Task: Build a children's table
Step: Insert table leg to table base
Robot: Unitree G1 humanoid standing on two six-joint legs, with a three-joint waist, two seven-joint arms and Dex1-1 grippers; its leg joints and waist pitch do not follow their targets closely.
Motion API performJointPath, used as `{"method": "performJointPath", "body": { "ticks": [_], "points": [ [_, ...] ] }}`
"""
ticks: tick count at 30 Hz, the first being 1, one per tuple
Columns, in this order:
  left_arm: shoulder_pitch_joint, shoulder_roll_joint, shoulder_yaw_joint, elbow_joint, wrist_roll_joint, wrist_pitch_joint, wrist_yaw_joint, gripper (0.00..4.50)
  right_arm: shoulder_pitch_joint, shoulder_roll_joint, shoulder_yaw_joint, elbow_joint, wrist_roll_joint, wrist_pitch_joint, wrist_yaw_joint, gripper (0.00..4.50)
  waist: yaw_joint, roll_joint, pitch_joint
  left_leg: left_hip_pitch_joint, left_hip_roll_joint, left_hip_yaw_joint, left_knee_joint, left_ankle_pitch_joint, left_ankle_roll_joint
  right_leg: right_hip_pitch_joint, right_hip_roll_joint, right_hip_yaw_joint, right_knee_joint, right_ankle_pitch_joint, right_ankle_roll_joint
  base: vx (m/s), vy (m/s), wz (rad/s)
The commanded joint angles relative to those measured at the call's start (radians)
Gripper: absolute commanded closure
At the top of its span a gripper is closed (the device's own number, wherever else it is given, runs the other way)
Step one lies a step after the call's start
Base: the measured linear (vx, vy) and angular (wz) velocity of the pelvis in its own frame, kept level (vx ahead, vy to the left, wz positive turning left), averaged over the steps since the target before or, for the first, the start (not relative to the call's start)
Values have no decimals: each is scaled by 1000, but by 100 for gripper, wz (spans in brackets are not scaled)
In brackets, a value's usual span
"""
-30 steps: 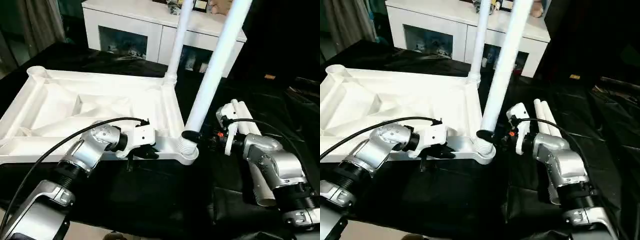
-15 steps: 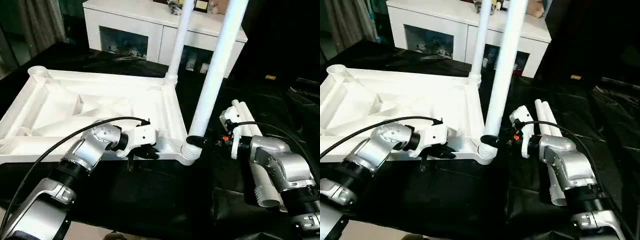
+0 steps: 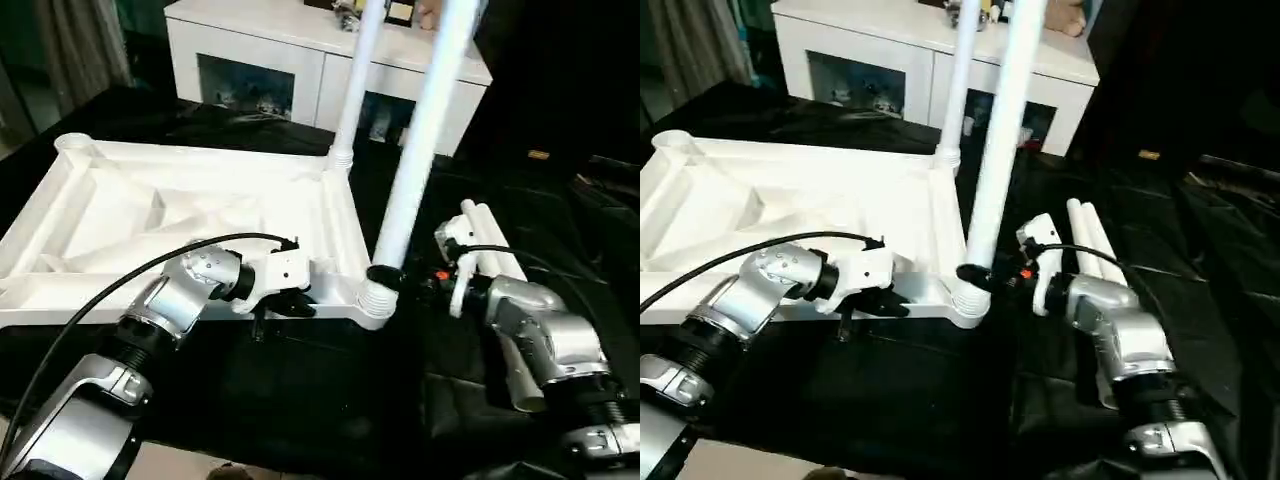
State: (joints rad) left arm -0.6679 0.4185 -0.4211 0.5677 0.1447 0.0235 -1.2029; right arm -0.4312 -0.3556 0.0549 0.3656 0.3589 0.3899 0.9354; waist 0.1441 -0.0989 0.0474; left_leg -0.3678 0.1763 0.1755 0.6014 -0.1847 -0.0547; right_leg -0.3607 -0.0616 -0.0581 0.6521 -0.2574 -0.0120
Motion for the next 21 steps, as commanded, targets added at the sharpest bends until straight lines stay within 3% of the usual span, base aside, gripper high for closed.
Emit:
{"method": "performJointPath", "body": {
  "ticks": [1,9,13,14,18,21],
  "points": [
    [-17,-11,-30,4,18,-21,-12,450,18,2,10,41,-16,17,-9,265,-4,21,-52,25,72,-25,-84,-181,-25,28,-108,55,-81,6,-228,0,0,0],
    [-17,-17,-23,13,18,-26,3,450,74,24,-35,58,6,-28,-25,265,-1,22,-50,25,73,-26,-87,-200,-25,26,-109,55,-83,3,-229,0,0,0],
    [-22,-18,-20,19,19,-28,3,450,122,51,-72,51,25,-64,-52,266,3,34,-50,29,75,-27,-91,-228,-36,24,-109,54,-86,-9,-230,0,0,0],
    [-22,-18,-20,19,19,-28,3,450,122,51,-72,51,25,-64,-52,266,1,30,-49,30,76,-27,-93,-237,-38,24,-110,54,-87,-14,-230,0,0,0],
    [-25,-20,-19,23,20,-32,6,450,165,77,-103,16,49,-93,-71,266,3,34,-48,31,77,-27,-95,-243,-38,24,-111,54,-89,-12,-227,0,0,0],
    [-23,-21,-18,22,20,-31,9,450,186,92,-116,-4,60,-106,-87,266,2,34,-45,30,78,-30,-100,-272,-41,25,-114,54,-95,-67,-220,0,0,0]
  ]
}}
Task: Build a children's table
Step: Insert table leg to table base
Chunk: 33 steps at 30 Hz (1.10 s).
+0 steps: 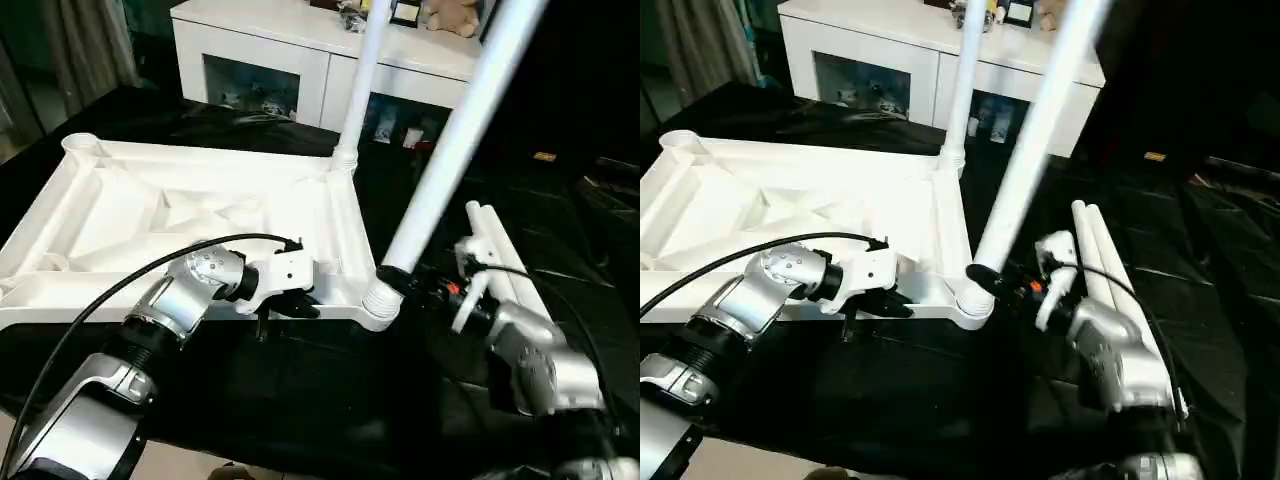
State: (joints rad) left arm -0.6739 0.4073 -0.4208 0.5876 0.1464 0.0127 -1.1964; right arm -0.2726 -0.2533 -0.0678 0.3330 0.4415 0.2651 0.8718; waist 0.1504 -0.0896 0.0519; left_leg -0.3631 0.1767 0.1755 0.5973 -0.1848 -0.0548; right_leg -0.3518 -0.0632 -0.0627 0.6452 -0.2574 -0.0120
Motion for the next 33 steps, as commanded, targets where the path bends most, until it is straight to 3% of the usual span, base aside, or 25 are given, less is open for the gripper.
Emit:
{"method": "performJointPath", "body": {
  "ticks": [1,3,7,10,17,18,19,21,22,24,26,27,28,33],
  "points": [
    [-17,-9,-18,2,19,-21,4,450,35,-6,6,25,-22,13,-27,266,-5,25,-48,25,77,-31,-97,-278,-43,16,-113,59,-90,-83,-219,0,0,0],
    [-15,-9,-18,1,19,-21,5,450,49,2,7,15,-25,5,-29,266,-4,30,-47,25,78,-31,-98,-281,-45,15,-114,60,-93,-106,-214,0,0,0],
    [-12,-6,-17,-2,20,-21,4,450,83,12,26,-20,-29,0,-34,266,-5,29,-47,25,78,-32,-101,-272,-42,16,-112,59,-92,-76,-210,0,0,0],
    [-7,-3,-19,-7,21,-21,0,450,101,-6,74,-55,-66,7,-22,266,-5,30,-45,25,78,-32,-103,-273,-40,17,-113,60,-95,-92,-203,0,0,0],
    [6,-1,-22,-27,21,-12,-1,450,88,-51,148,-94,-119,33,13,266,-4,17,-46,23,77,-29,-101,-214,-17,21,-111,59,-94,-57,-198,0,0,0],
    [8,0,-22,-28,21,-12,-1,450,84,-54,151,-95,-121,35,15,266,-5,13,-45,23,76,-27,-101,-214,-14,20,-111,59,-96,-71,-195,0,0,0],
    [10,1,-22,-30,22,-13,-1,450,79,-58,155,-97,-124,37,16,266,-4,16,-45,24,77,-28,-101,-216,-14,19,-113,59,-96,-79,-195,0,0,0],
    [15,5,-22,-32,24,-15,1,450,51,-76,169,-82,-130,50,39,266,-8,5,-43,23,76,-27,-102,-230,-16,19,-111,59,-101,-134,-186,0,0,0],
    [17,6,-22,-35,24,-16,2,450,35,-90,180,-72,-135,59,58,266,-7,10,-43,23,76,-28,-102,-227,-15,19,-113,60,-102,-146,-184,0,0,0],
    [20,8,-21,-40,25,-15,2,450,22,-110,198,-64,-144,68,84,266,-9,5,-43,24,78,-28,-102,-221,-15,18,-113,59,-102,-147,-183,0,0,0],
    [19,7,-22,-40,26,-16,3,450,19,-117,208,-63,-147,73,96,266,-7,4,-45,23,77,-27,-99,-200,-10,19,-112,59,-98,-112,-185,0,0,0],
    [18,6,-21,-41,27,-15,5,450,20,-131,224,-65,-150,83,120,266,-7,-3,-46,25,77,-25,-98,-182,-5,18,-110,58,-97,-84,-186,0,0,0],
    [18,6,-21,-41,27,-15,5,450,20,-131,224,-65,-150,83,120,266,-5,0,-47,24,76,-25,-97,-166,1,21,-110,57,-94,-59,-188,0,0,0],
    [19,3,-20,-39,27,-16,14,450,48,-141,242,-68,-155,78,138,266,-5,-3,-47,26,77,-25,-98,-180,-1,20,-110,56,-95,-53,-188,0,0,0]
  ]
}}
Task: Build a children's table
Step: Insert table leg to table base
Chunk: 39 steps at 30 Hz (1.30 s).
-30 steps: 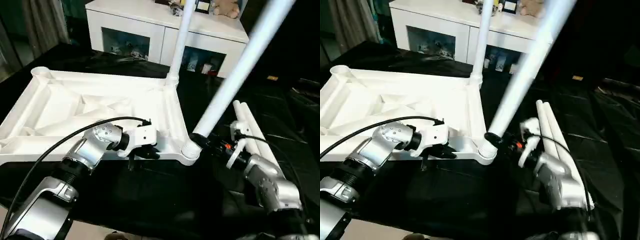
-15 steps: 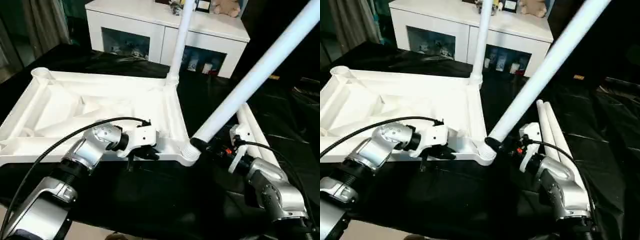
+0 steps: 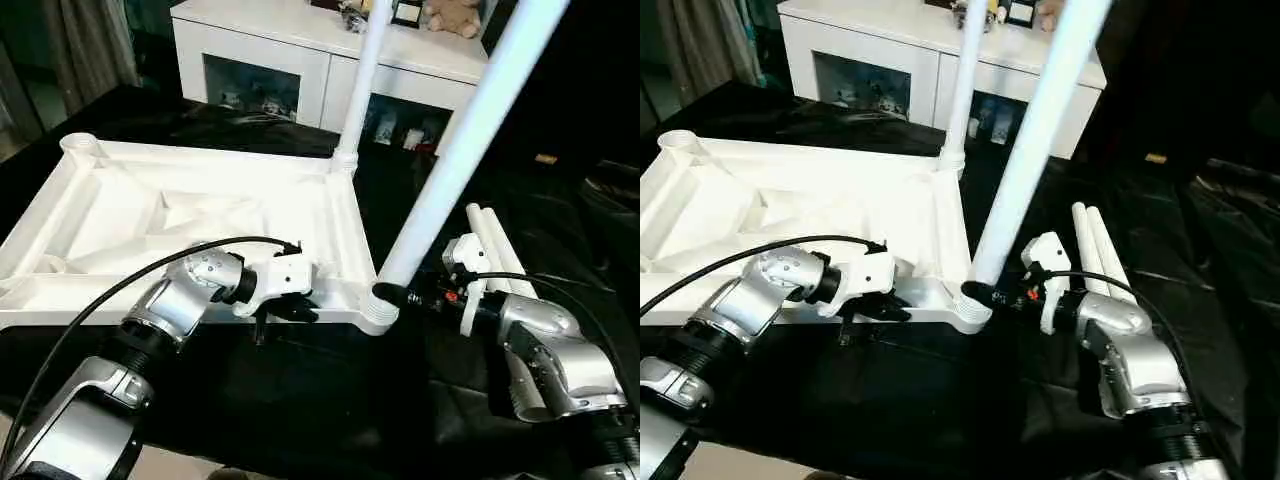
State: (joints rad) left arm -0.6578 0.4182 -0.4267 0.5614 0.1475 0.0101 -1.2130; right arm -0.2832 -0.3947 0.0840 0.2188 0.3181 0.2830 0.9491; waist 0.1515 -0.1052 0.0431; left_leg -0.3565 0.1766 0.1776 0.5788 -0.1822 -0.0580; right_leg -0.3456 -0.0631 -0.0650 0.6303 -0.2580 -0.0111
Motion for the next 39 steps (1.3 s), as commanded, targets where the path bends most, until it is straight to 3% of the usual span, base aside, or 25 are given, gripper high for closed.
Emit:
{"method": "performJointPath", "body": {
  "ticks": [1,11,15,21,23,29,33,39],
  "points": [
    [3,-8,-14,-12,26,-14,31,450,62,0,91,46,-31,60,61,266,-6,14,-39,20,77,-27,-80,-187,0,14,-110,59,-81,-57,-189,0,0,0],
    [-8,-16,-13,7,8,-60,7,450,85,5,97,54,-23,18,90,266,-5,19,-41,21,79,-29,-83,-223,-17,14,-109,60,-81,-51,-193,0,0,0],
    [-21,-21,-9,28,17,-55,30,450,76,26,74,86,-32,-8,45,266,-6,19,-40,20,77,-28,-82,-219,-15,14,-109,59,-80,-29,-201,0,0,0],
    [-26,-30,1,44,23,-35,60,450,47,61,38,163,-67,-58,-55,266,-10,20,-30,29,80,-35,-91,-349,-48,3,-119,64,-104,-271,-172,0,0,0],
    [-27,-31,3,47,24,-31,65,450,40,67,30,178,-72,-65,-75,266,-13,21,-30,29,81,-38,-94,-363,-55,1,-119,65,-106,-302,-163,0,0,0],
    [-34,-47,26,66,15,40,101,450,-19,114,-19,275,-98,-90,-223,266,-23,21,-35,18,80,-41,-98,-329,-67,7,-117,62,-97,-248,-164,0,0,0],
    [-44,-71,46,88,23,125,172,450,-57,149,-31,349,-122,-122,-317,266,-31,21,-33,23,77,-37,-95,-336,-68,-2,-117,63,-100,-245,-178,0,0,0],
    [-53,-134,87,108,30,286,320,450,-152,222,-69,500,-126,-137,-481,266,-42,22,-38,18,76,-36,-93,-288,-57,4,-113,62,-93,-182,-195,0,0,0]
  ]
}}
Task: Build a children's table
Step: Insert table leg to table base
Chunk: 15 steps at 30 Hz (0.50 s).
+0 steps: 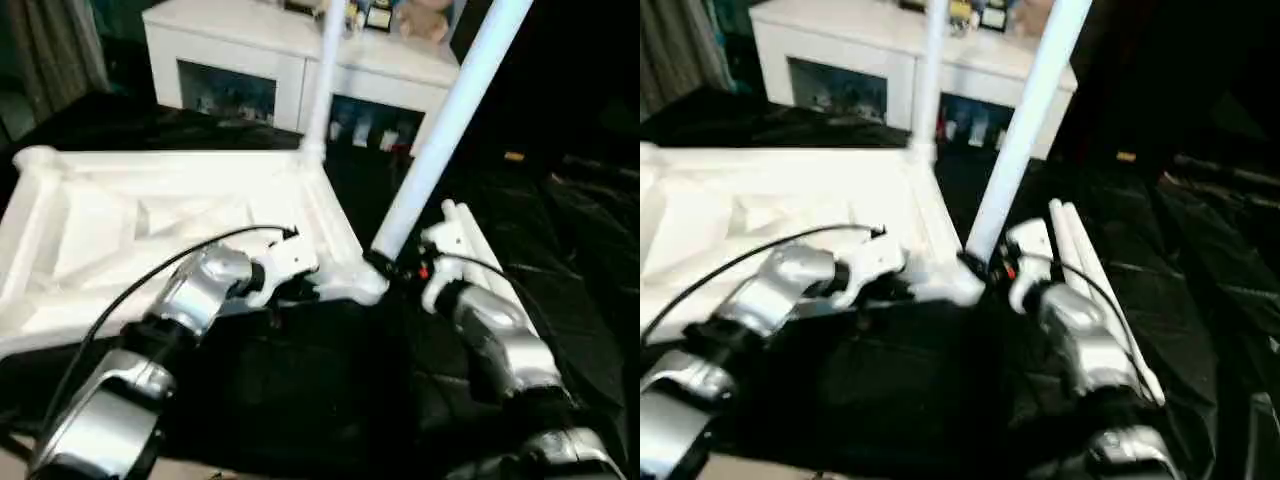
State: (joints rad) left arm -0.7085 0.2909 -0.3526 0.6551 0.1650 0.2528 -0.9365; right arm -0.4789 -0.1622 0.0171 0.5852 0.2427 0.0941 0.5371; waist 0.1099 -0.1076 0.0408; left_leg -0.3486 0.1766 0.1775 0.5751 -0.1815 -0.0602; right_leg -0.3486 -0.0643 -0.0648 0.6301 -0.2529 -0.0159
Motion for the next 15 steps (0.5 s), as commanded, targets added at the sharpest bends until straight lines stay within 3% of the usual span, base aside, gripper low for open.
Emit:
{"method": "performJointPath", "body": {
  "ticks": [1,5,9,15],
  "points": [
    [2,-24,14,8,19,87,72,450,7,8,-16,188,-49,46,-115,266,1,28,-34,9,75,-36,-90,-279,-49,9,-111,62,-92,-165,-192,0,0,0],
    [25,-98,10,-34,43,217,170,450,-134,76,-65,383,-41,25,-304,266,-13,30,-35,9,75,-37,-90,-282,-62,8,-112,61,-89,-172,-206,0,0,0],
    [31,-161,0,-54,57,267,243,450,-213,120,-78,456,-47,7,-416,266,-20,26,-36,9,74,-34,-89,-268,-56,9,-107,61,-86,-109,-207,0,0,0],
    [8,-208,16,-34,45,288,298,450,-260,156,-80,491,-60,0,-464,266,-19,25,-31,13,73,-36,-93,-347,-57,-2,-106,63,-101,-225,-160,0,0,0]
  ]
}}
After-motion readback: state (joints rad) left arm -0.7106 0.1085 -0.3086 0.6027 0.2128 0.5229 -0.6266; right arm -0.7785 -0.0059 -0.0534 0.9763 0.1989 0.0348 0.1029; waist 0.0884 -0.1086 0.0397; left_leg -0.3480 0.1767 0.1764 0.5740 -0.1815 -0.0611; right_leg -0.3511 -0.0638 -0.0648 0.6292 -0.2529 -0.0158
